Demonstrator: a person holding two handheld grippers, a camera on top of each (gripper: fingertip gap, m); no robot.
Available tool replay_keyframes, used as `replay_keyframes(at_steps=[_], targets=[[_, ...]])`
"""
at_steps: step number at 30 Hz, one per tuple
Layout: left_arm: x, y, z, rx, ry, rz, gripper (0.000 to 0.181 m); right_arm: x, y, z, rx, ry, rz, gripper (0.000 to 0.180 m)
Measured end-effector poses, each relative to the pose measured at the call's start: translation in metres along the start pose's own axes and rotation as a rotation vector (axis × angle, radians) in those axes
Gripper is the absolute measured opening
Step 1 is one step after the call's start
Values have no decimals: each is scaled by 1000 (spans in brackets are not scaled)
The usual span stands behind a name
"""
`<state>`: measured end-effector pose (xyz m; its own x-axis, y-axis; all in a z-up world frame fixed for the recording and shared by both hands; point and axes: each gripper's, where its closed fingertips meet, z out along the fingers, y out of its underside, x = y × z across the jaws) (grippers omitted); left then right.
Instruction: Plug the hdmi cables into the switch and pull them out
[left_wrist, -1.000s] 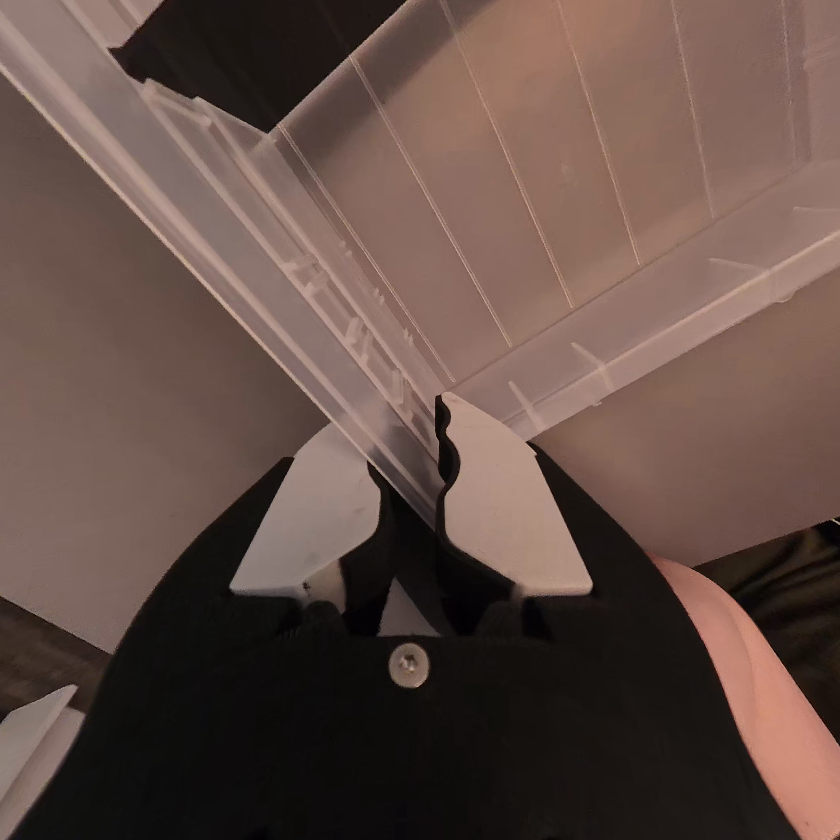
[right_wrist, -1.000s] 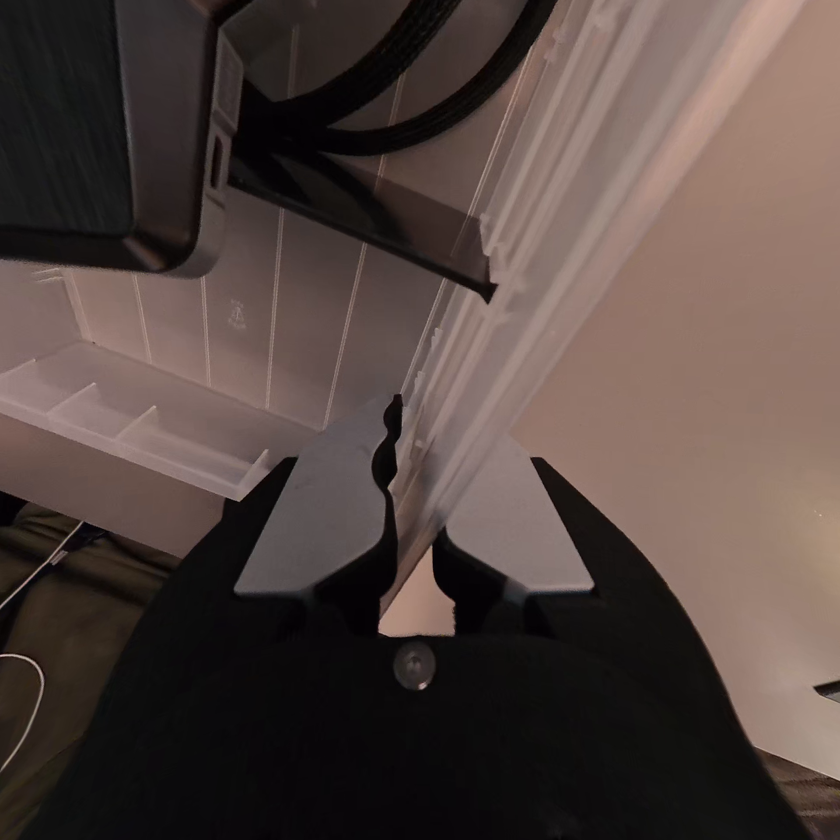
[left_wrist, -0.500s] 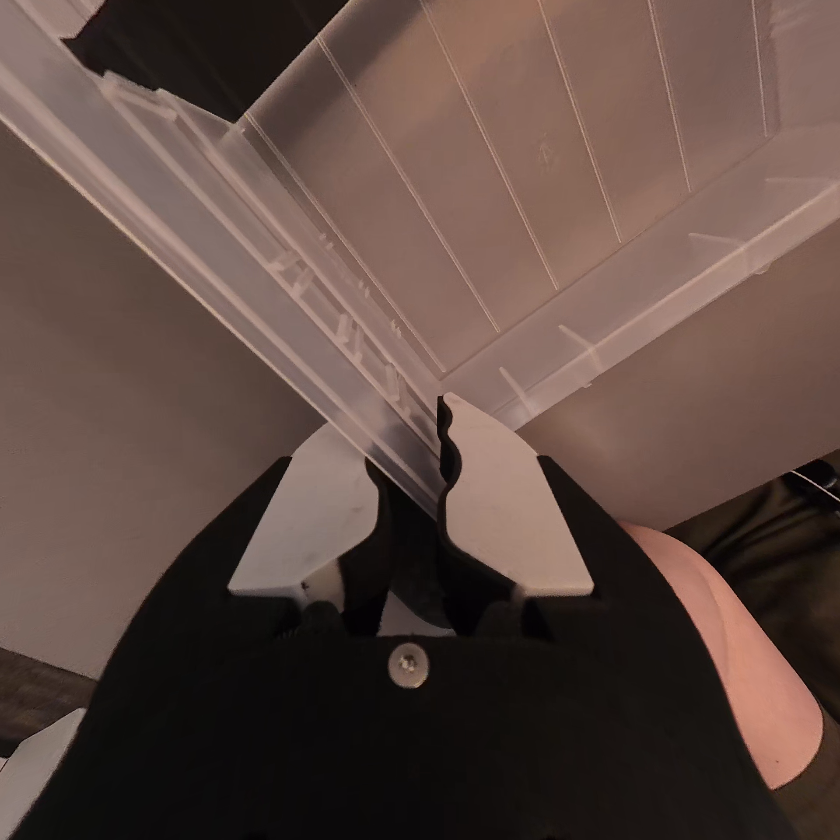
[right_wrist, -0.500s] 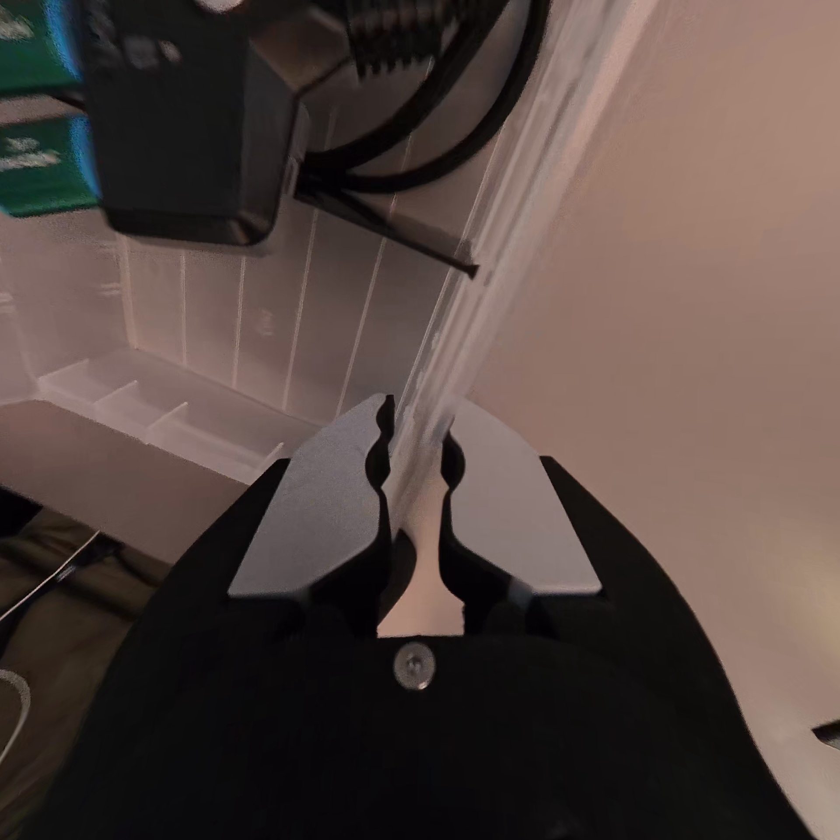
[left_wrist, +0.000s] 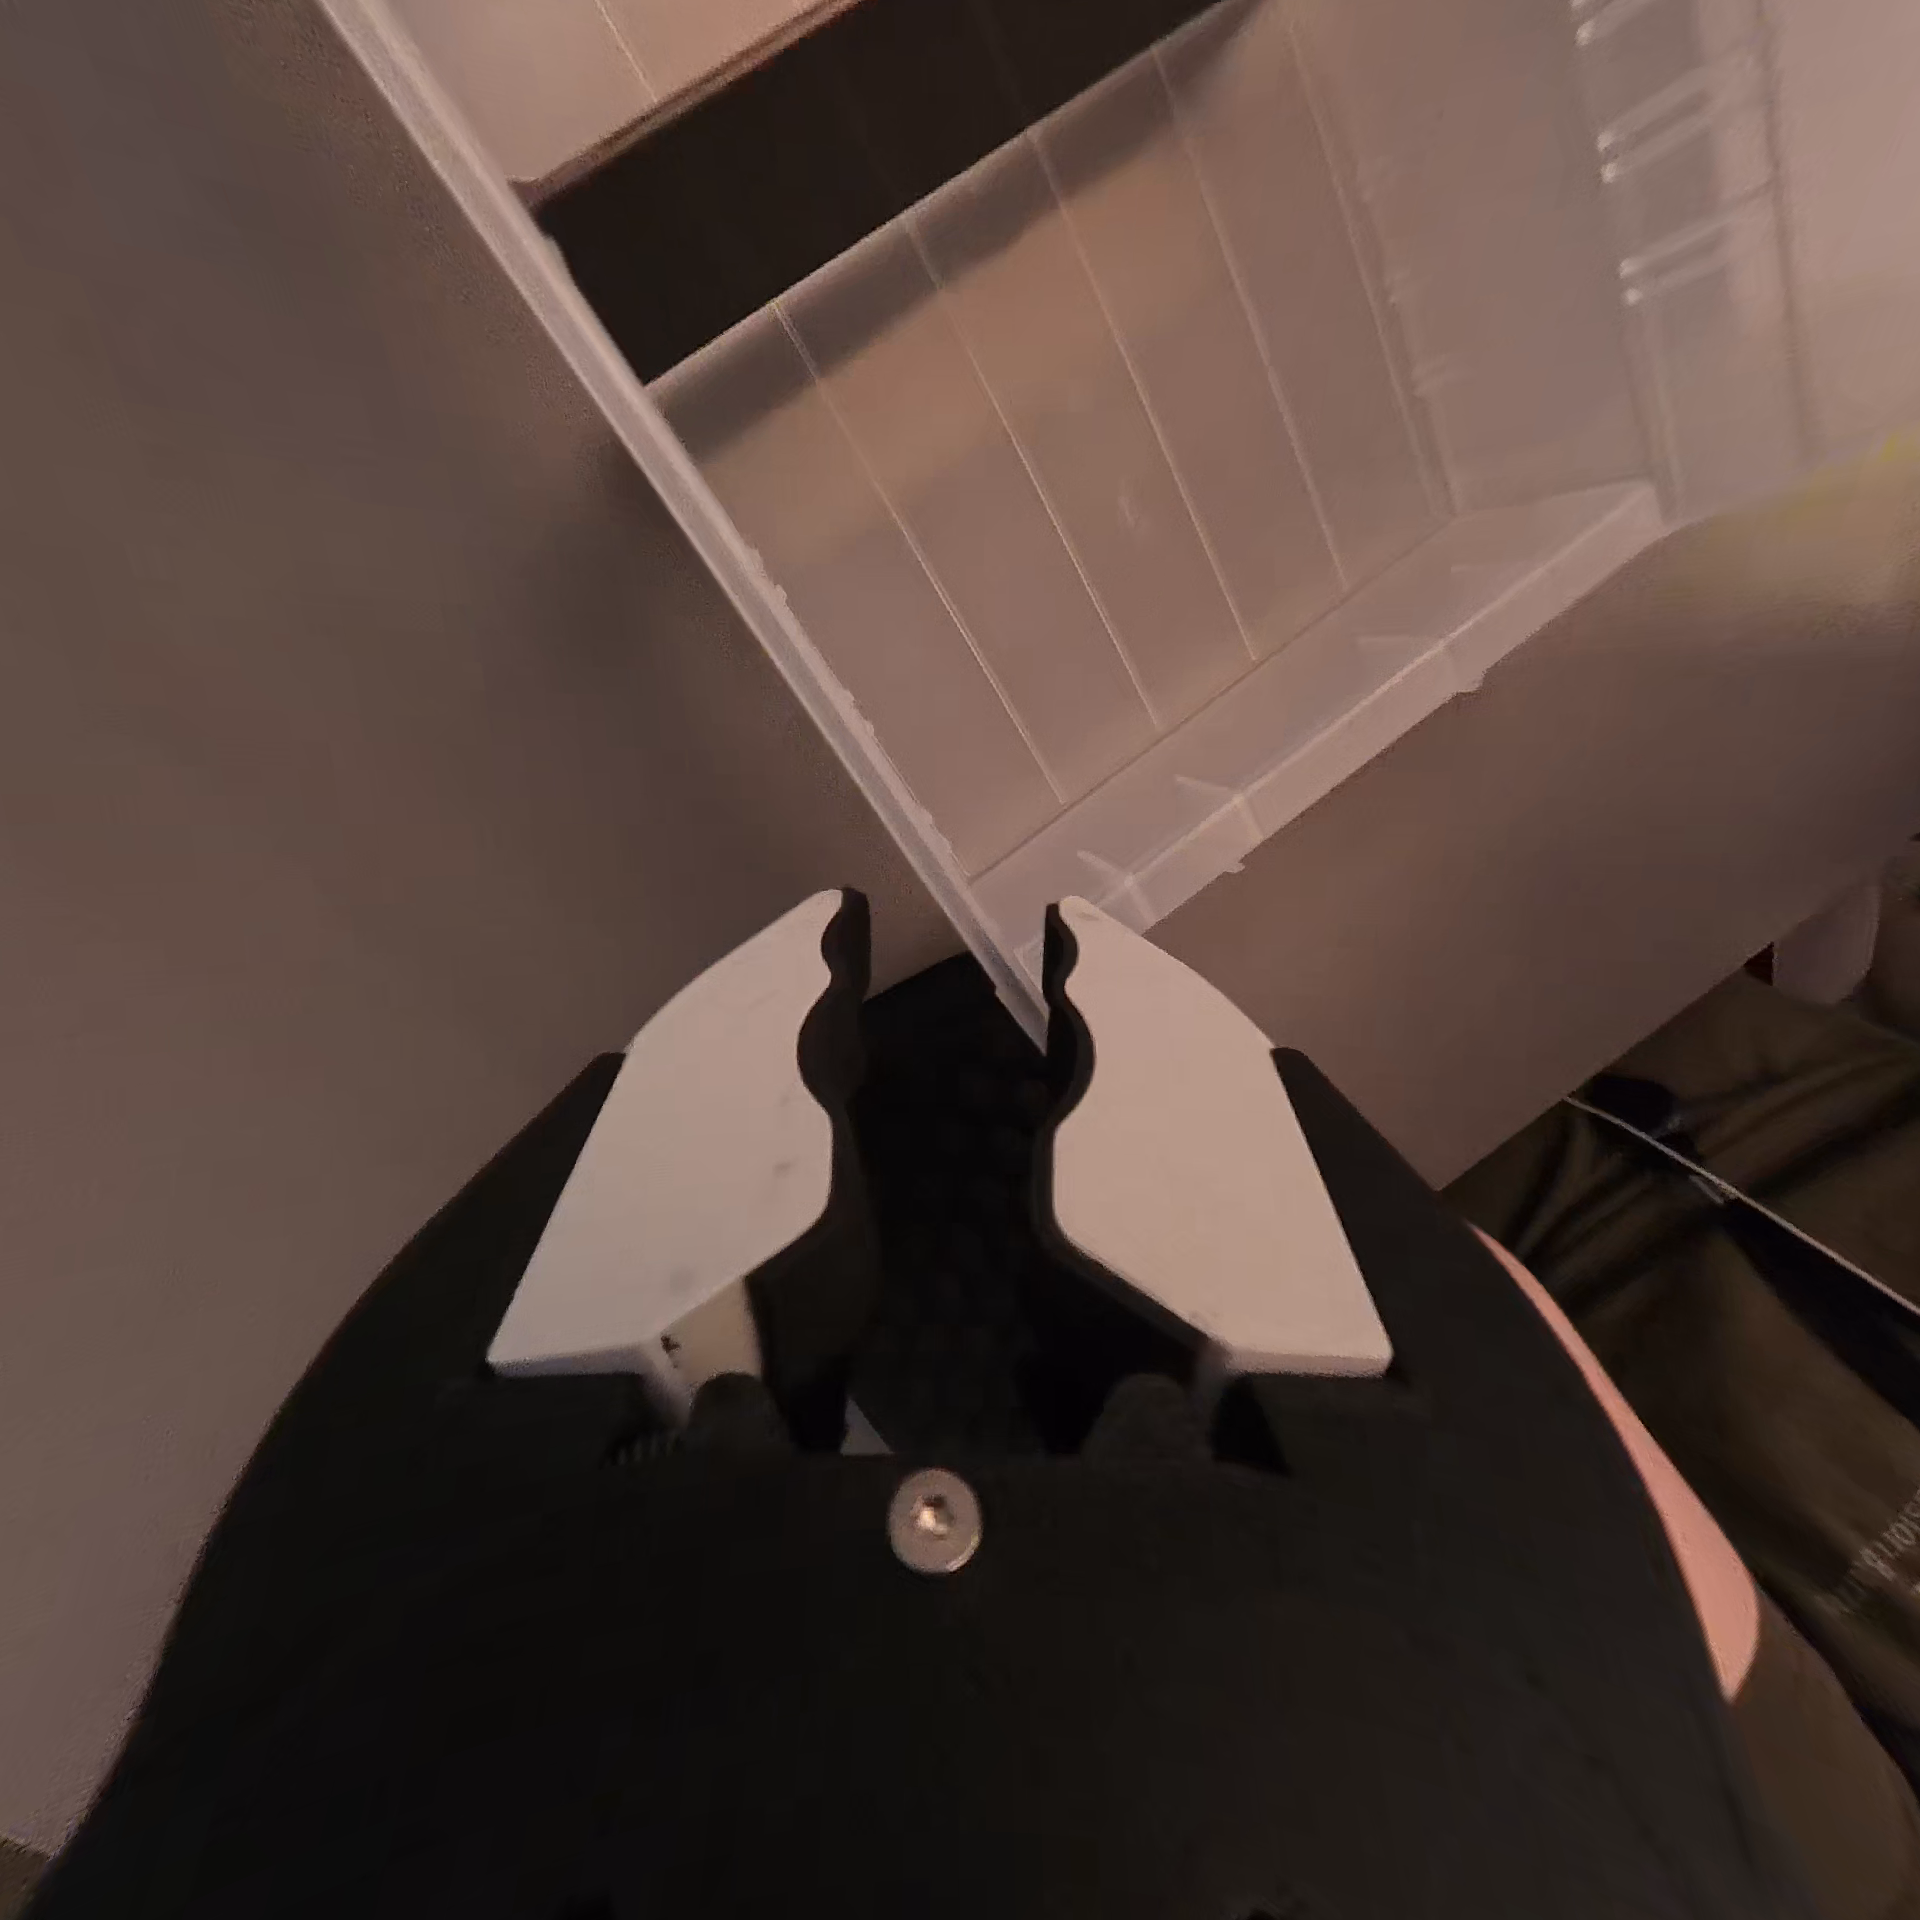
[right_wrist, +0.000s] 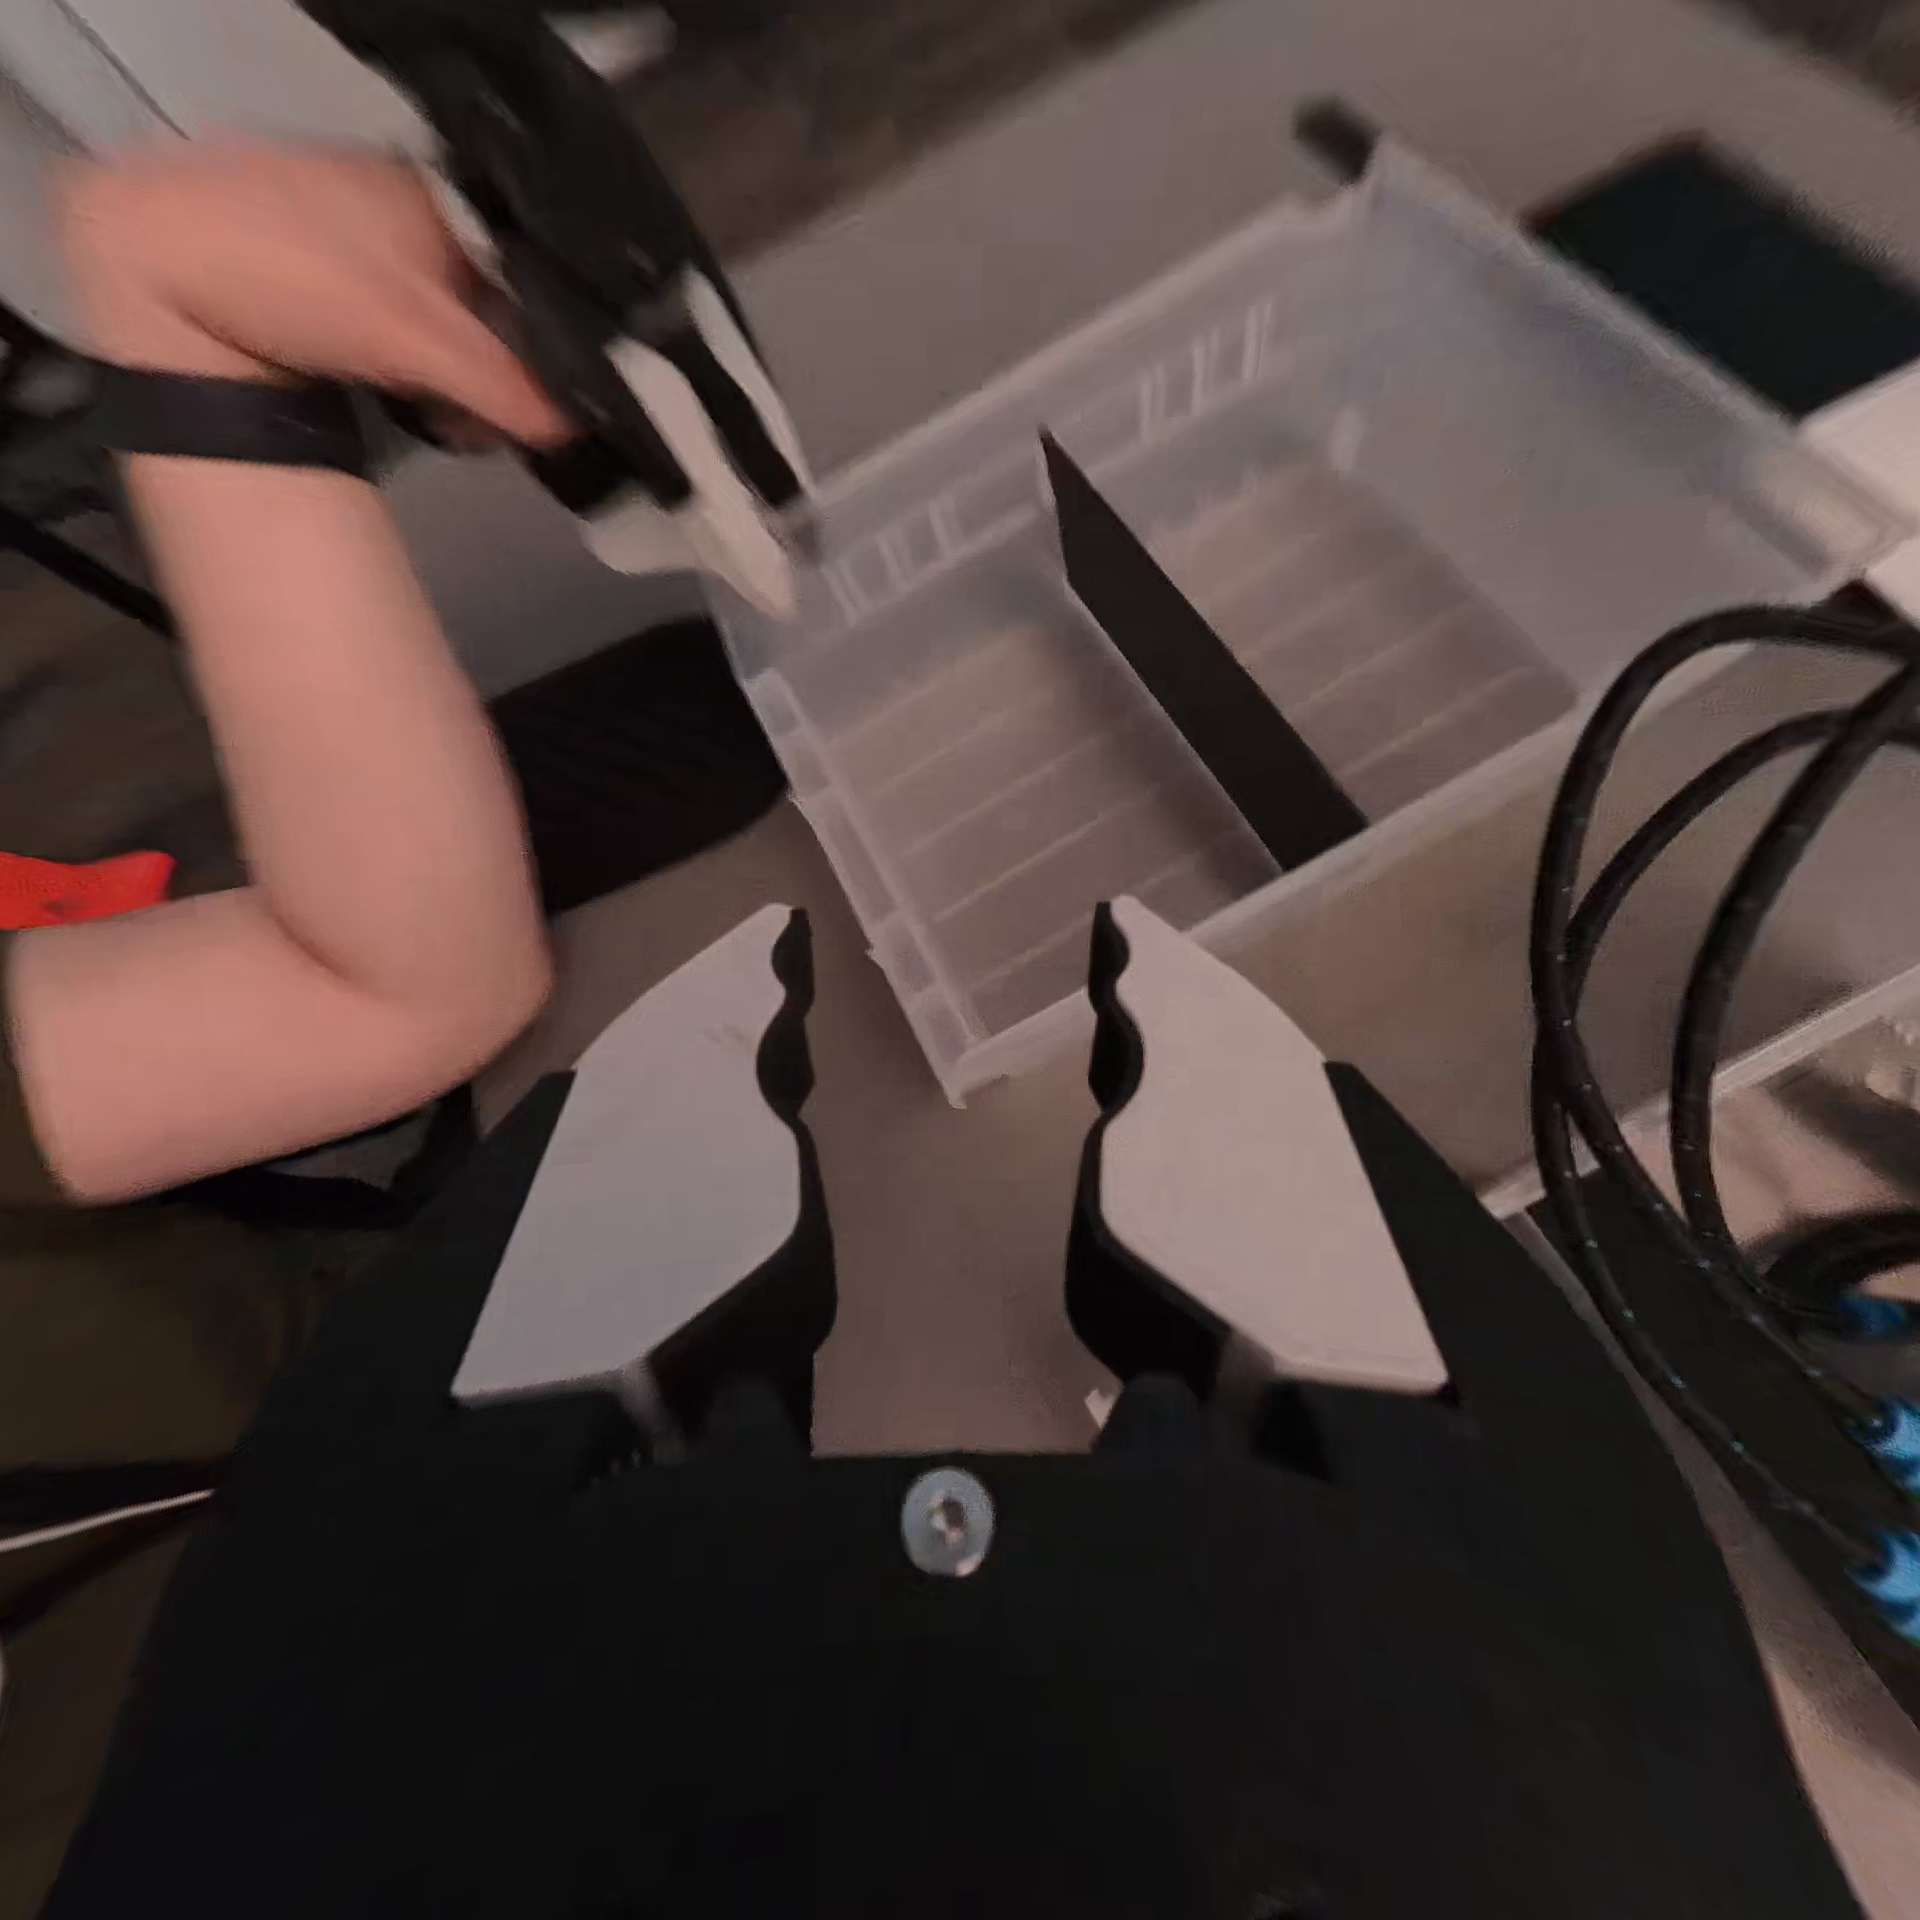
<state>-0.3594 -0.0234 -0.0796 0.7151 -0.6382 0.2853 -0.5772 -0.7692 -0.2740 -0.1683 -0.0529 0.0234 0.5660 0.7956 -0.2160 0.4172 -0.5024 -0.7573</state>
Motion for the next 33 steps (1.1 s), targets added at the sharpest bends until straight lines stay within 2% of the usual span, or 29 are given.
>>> replay_keyframes(at_steps=[4,7,10,16,20,23,27,30,33], targets=[[3,3,-14,40,-25,5,28,31,22,44,-229,100,113,48],[5,3,-26,89,-75,36,27,50,40,55,-392,157,184,49],[9,1,-39,156,-105,60,27,55,49,64,-471,168,278,48],[12,0,-53,215,-144,79,23,66,60,91,-532,229,454,43],[13,-1,-55,228,-143,76,20,81,67,105,-582,287,502,40],[15,-2,-55,231,-142,100,20,88,71,110,-605,321,534,29],[15,-5,-59,253,-143,89,16,85,80,117,-656,283,631,20],[13,-11,-69,310,-154,62,13,85,78,125,-643,282,682,15],[7,-21,-93,441,-203,19,12,78,70,135,-643,271,682,14]])
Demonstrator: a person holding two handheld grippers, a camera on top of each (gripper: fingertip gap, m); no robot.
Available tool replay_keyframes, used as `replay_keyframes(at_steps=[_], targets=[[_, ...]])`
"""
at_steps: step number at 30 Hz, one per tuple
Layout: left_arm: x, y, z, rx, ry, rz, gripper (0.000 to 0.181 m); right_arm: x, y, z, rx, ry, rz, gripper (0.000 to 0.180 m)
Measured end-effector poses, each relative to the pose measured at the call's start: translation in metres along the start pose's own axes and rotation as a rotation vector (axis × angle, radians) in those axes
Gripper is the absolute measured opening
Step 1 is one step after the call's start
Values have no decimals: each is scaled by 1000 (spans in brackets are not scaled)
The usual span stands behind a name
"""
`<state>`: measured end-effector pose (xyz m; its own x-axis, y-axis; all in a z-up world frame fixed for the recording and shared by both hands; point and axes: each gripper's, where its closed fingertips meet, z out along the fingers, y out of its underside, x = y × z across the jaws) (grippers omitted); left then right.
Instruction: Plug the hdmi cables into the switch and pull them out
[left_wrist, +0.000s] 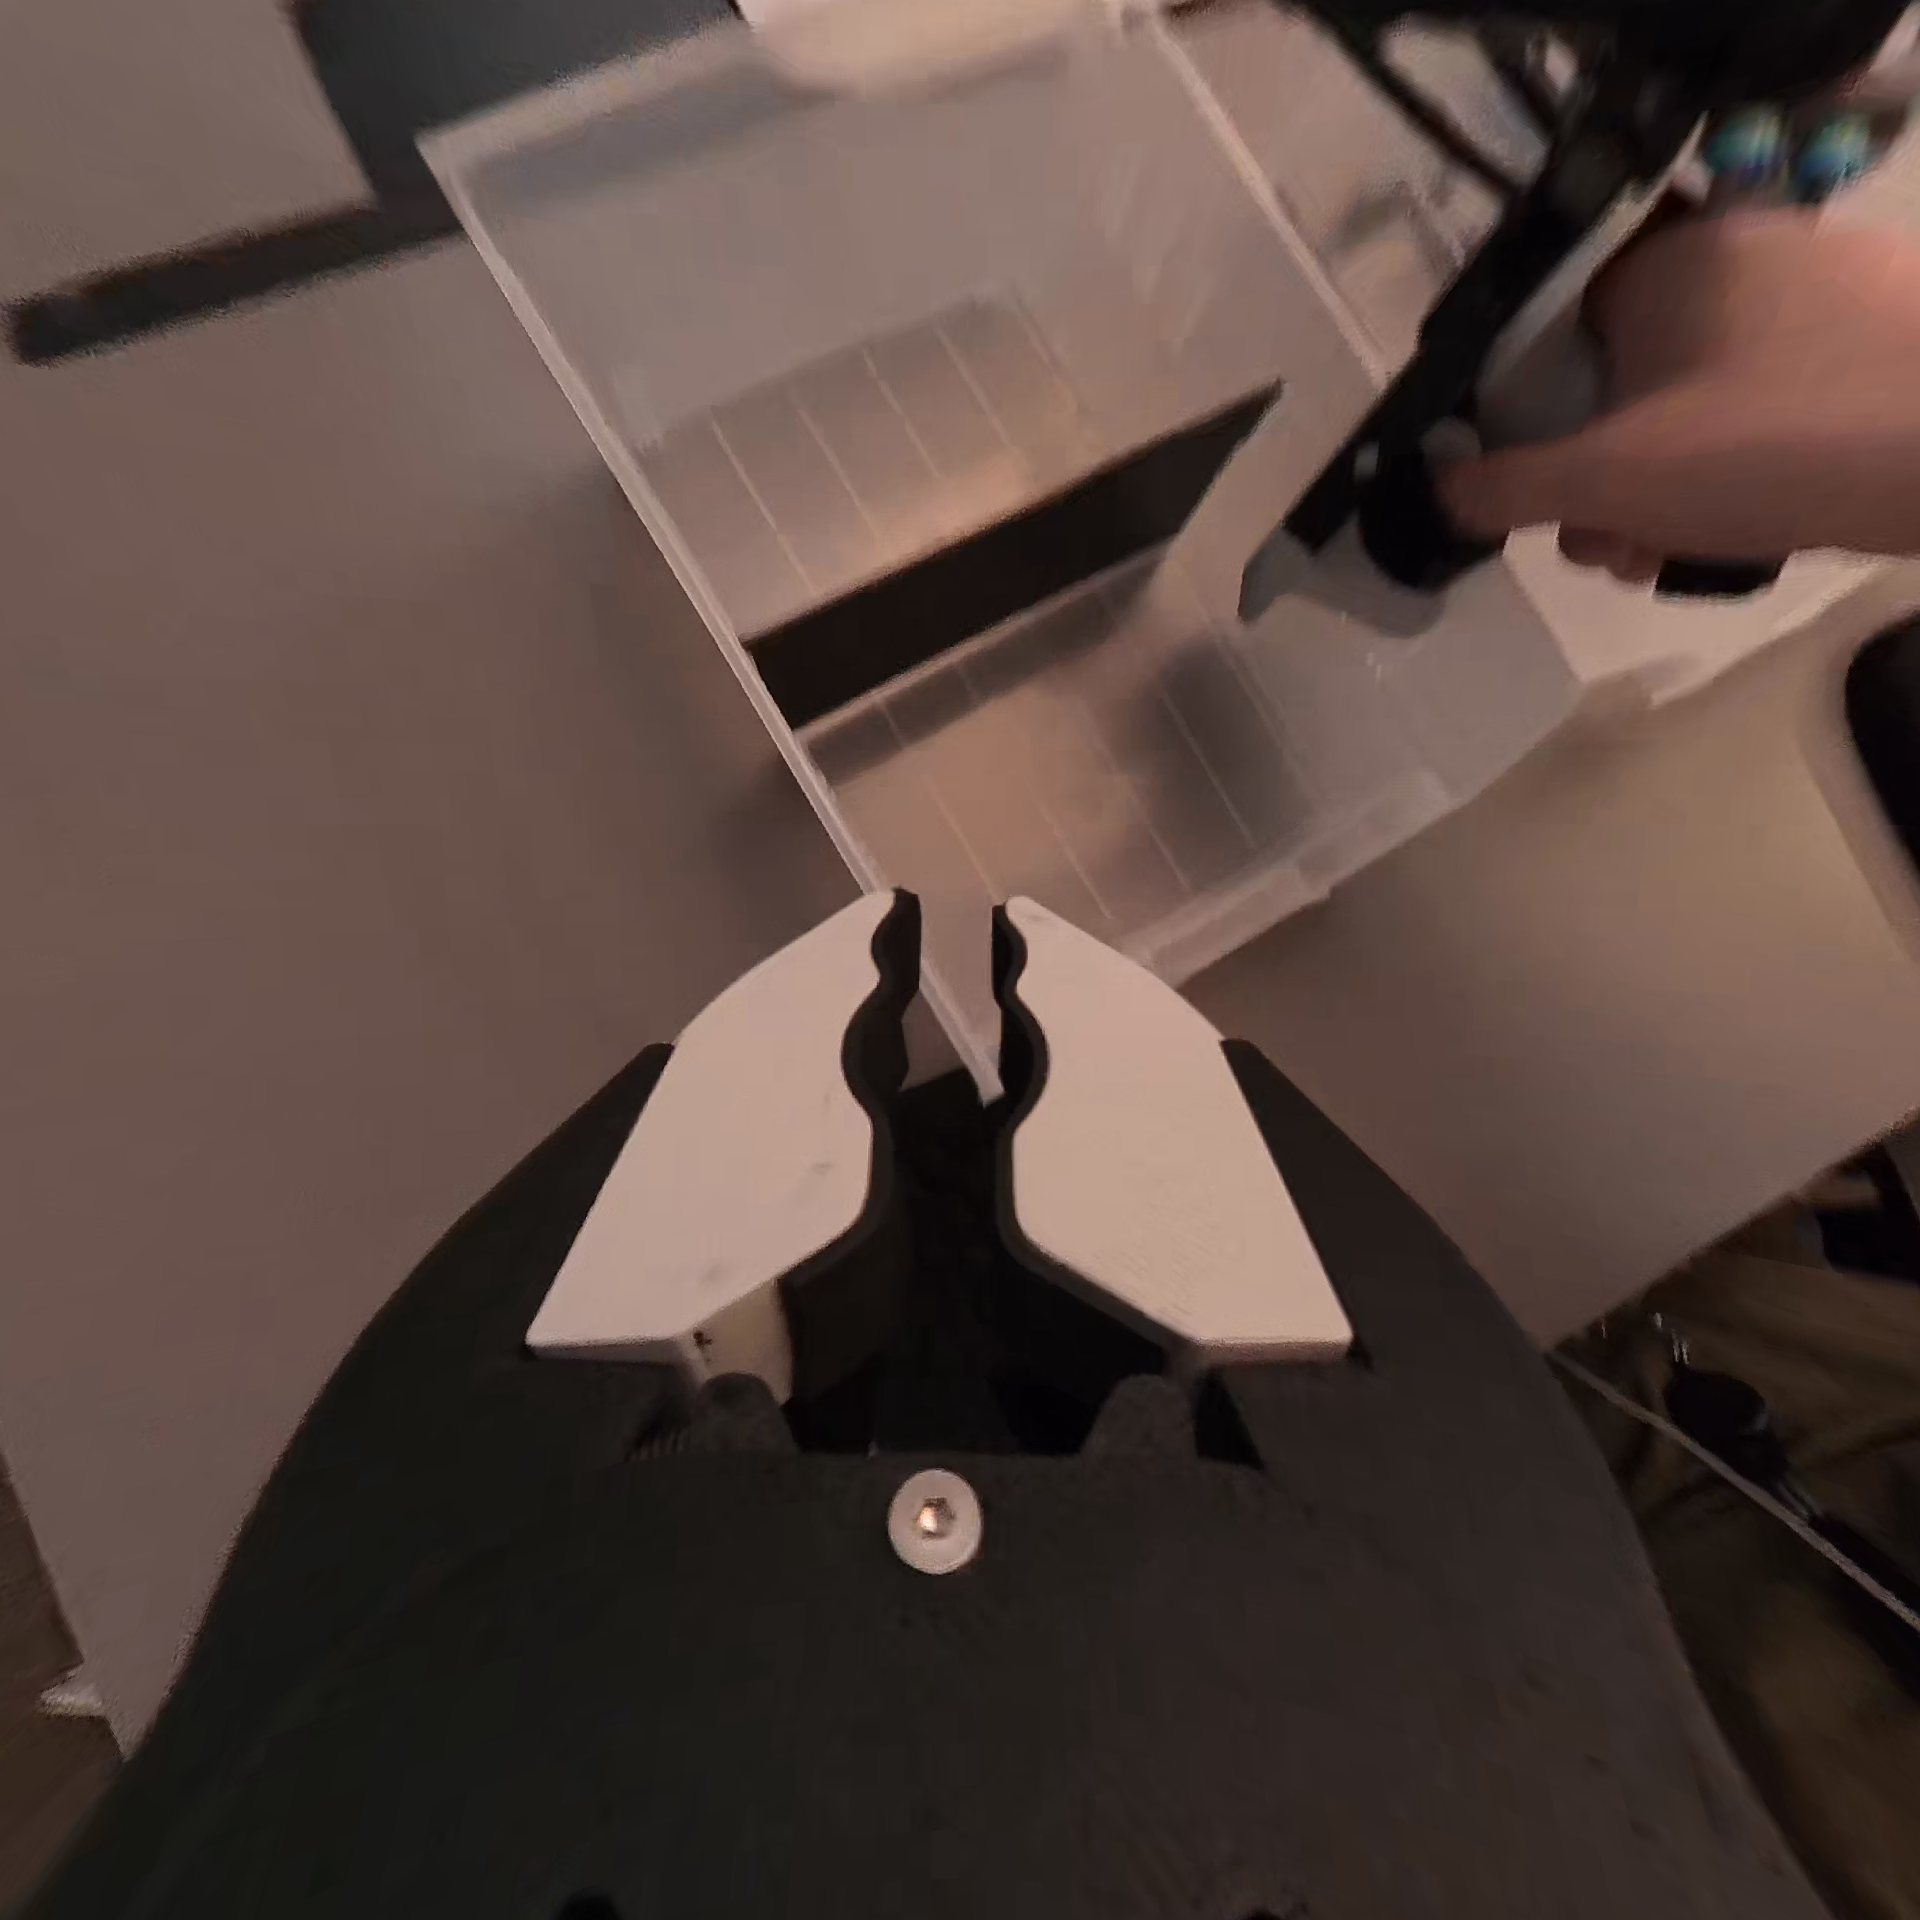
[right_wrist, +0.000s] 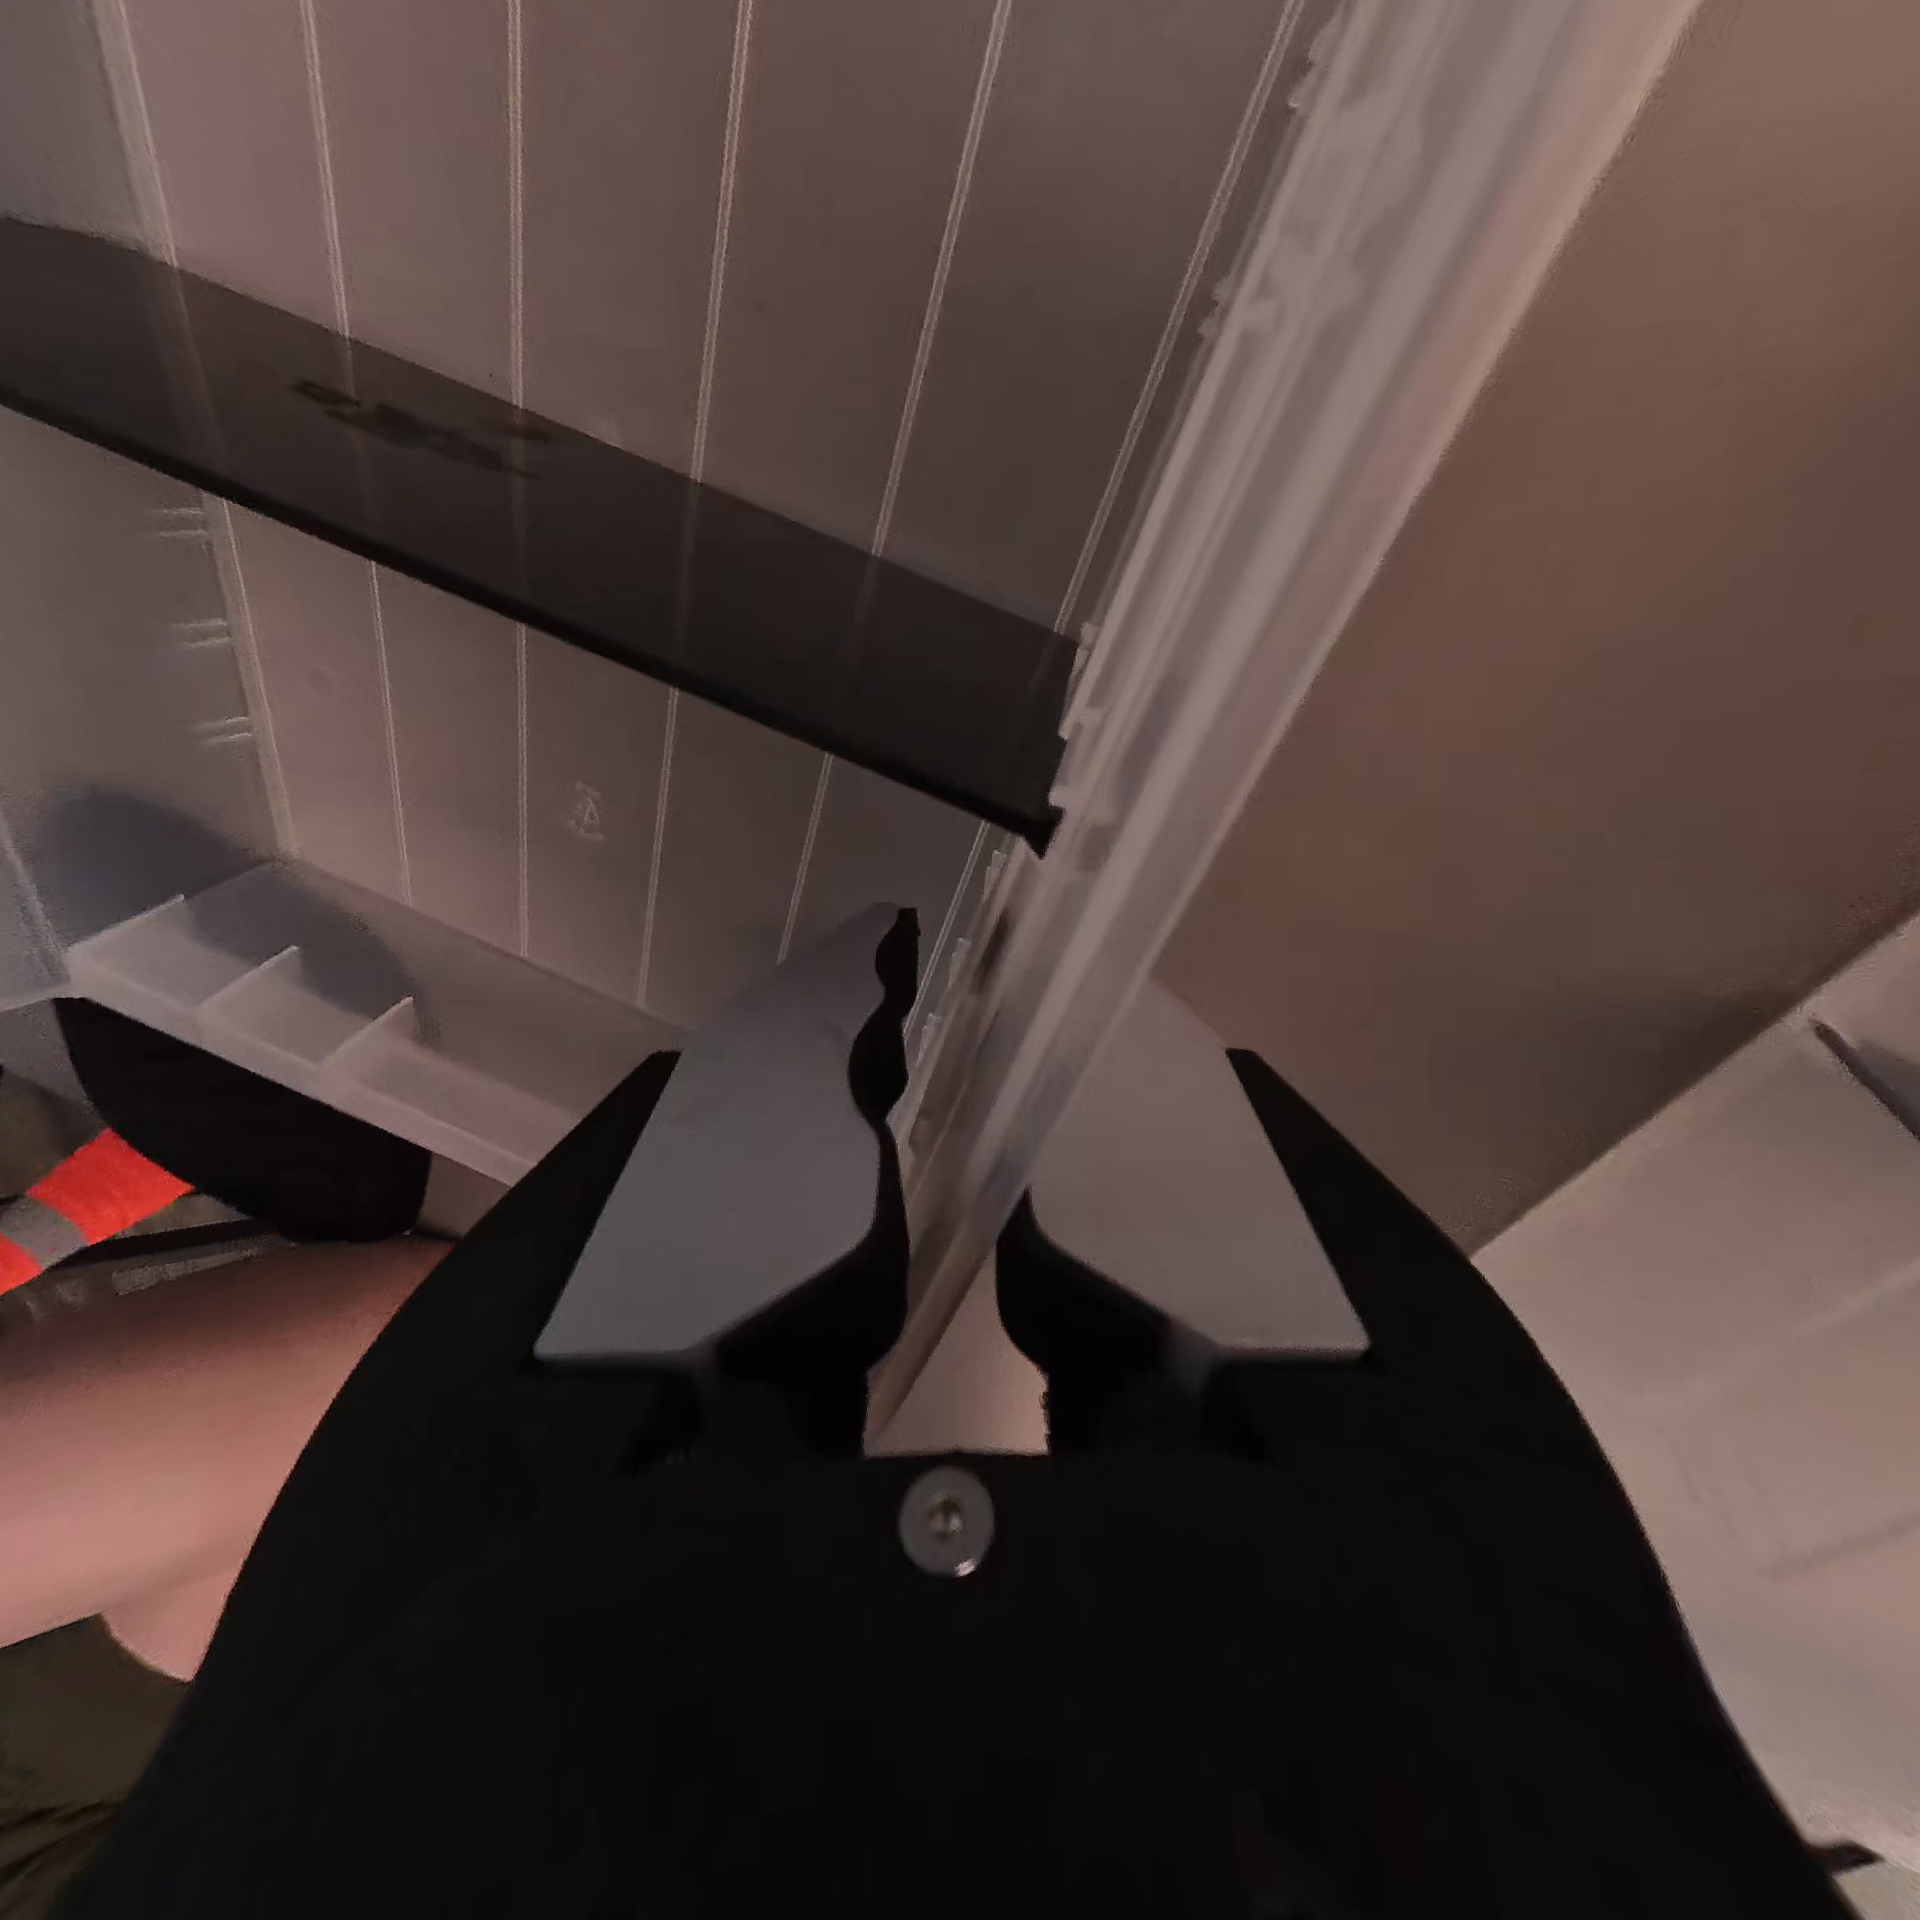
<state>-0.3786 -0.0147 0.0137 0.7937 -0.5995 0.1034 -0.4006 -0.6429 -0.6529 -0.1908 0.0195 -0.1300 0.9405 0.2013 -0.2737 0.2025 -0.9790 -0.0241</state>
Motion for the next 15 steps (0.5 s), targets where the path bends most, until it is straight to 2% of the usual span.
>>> replay_keyframes(at_steps=[4,8,12,15], targets=[[-27,-33,-51,300,-160,-143,13,-42,-11,5,-8,-90,-34,9],[-24,-44,-113,605,-163,-251,13,-108,-21,-3,-56,-298,-82,4],[-8,-48,-185,971,-118,-345,32,-159,-34,-37,-49,-351,-197,5],[13,-42,-239,1235,-75,-324,46,-178,-41,-79,-39,-393,-241,4]])
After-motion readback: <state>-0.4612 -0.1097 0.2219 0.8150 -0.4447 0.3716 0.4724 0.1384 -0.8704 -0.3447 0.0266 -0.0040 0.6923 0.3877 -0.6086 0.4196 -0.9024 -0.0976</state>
